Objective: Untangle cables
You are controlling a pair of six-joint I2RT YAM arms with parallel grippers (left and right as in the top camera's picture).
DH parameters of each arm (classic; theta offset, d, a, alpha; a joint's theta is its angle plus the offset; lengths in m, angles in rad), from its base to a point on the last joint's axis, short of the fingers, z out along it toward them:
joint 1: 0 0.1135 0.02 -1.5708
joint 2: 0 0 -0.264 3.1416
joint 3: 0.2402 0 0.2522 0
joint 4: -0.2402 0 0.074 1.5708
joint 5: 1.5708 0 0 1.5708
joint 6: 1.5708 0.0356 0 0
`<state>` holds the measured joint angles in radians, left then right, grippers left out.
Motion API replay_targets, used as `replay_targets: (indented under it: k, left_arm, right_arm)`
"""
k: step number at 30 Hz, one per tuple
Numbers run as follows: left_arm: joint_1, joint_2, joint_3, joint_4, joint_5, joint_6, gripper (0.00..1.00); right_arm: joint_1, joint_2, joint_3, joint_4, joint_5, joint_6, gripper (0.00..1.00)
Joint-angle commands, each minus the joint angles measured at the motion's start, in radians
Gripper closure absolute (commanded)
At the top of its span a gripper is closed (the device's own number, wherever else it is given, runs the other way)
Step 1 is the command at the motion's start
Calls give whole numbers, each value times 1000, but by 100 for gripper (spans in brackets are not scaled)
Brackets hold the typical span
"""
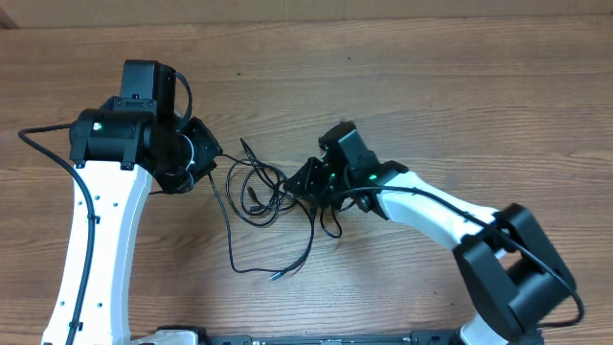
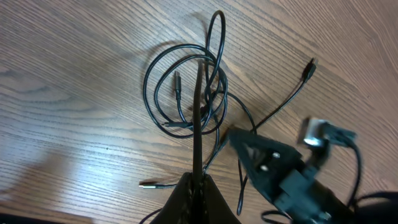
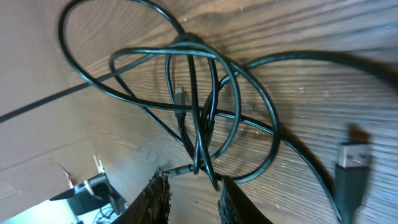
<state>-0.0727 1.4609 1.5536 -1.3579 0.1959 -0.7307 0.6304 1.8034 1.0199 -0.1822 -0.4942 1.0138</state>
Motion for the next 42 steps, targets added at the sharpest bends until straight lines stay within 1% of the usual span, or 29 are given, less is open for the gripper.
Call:
replay_targets:
  k: [1,4,11,14,17,20,22,24,25,26,28,31,33,36,38,39,40,42]
  left_arm:
    - [-6,0,18,0,-16,-10,96]
    - [-6,0,18,0,-16,-10,96]
    - [-6,0,18,0,-16,-10,96]
    - [-6,0,18,-3,-16,-10,96]
    - [-6,0,18,-3,-16,-10,96]
    - [-6,0,18,-3,-16,-10,96]
    - [-6,0,18,-3,-16,-10,96]
    - [-6,0,18,-4,-16,-10,96]
    - [-6,0,18,-5,-16,-10,96]
    - [-6,0,18,-8,-16,-10,96]
    - [-6,0,18,-8,-16,-10,96]
    - [-6,0,18,-8,-16,-10,96]
    - [-6,0,18,-11,-20,-10,96]
    - [-6,0,18,-10,-37,-9,96]
    - [-6,0,18,-10,-39,16,96]
    - [-6,0,18,-8,-39,29,96]
    - [-6,0,18,-6,-39,47,96]
    - [-6,0,18,-6,-39,58,96]
  right_arm:
    - [32,18,0,32,27,39,75]
    - [42,30,0,21,107,102,75]
    - [56,106,0,85,138,122,74]
    - [60,140,0,107,139,169,76]
    - [60,151,0,137,143,172,76]
    - [60,156,0,137,151,195,82]
    - [63,165,0,154,150,198,82]
    - [78,185,0,169,153,250,82]
    - [84,191,0,180,153,251,83]
    - [99,216,0,201,159,250,95]
    - [101,219,0,179,189,217,96]
    - [93,214,1,120,256,94,96]
    - [51,150,3,28,335,-15,96]
    - [-4,16,3,-48,361,-113,96]
    - [-37,-155,3,-103,360,-170,96]
    - [-38,-198,3,-113,359,-181,96]
    - [-37,-281,3,-134,357,-197,96]
    - [-36,-404,3,-142,289,-236,96]
